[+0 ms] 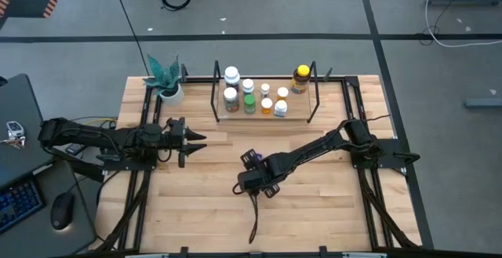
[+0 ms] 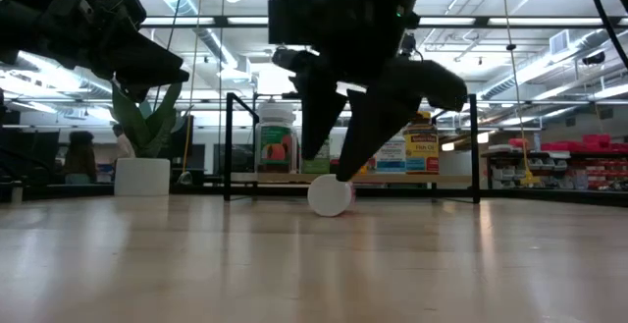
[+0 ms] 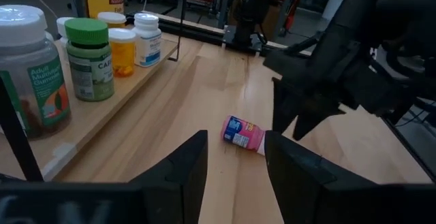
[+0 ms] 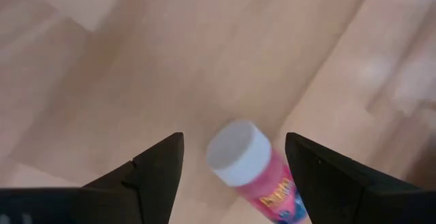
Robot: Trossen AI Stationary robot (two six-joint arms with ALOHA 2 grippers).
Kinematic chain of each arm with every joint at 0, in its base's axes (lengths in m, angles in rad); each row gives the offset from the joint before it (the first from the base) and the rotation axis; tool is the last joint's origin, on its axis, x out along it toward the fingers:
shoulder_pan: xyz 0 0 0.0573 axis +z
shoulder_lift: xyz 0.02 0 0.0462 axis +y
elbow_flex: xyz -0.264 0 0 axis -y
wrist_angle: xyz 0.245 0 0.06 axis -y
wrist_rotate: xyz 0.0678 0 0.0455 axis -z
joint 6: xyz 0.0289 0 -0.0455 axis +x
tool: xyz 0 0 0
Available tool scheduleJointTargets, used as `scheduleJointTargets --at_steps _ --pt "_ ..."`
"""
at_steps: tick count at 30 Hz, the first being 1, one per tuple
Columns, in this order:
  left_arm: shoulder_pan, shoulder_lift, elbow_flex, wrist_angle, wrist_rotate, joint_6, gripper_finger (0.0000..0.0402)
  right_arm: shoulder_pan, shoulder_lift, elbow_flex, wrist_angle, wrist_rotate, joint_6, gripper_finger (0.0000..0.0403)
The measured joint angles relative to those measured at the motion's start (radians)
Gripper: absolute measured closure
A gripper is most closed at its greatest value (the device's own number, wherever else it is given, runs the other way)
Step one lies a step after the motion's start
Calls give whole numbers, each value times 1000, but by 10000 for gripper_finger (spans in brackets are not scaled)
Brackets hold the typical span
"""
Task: Pick and place medicine bottles onto shelf by color
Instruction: Put the pink pill bottle on the shelf
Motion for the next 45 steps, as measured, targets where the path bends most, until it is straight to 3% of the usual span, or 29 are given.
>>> scheduleJointTargets --at_steps 4,14,22,27,34,39,45 --pt "0 0 0 0 0 -2 253 3 0 -20 -8 54 -51 141" --pt "0 0 0 -1 0 1 250 -19 0 -79 16 56 -342 160" --pt "0 0 0 -1 0 5 255 -43 0 -79 35 56 -411 161" --pt "0 0 0 -2 0 5 255 -44 0 -78 41 62 -385 163" --pt "0 0 0 -7 0 5 249 -48 0 -78 -58 211 -308 167" --pt "0 0 0 -7 0 1 255 -63 -2 -78 -91 292 -194 167" --pt "0 0 0 -7 0 -4 253 -77 -3 -78 -221 298 8 167"
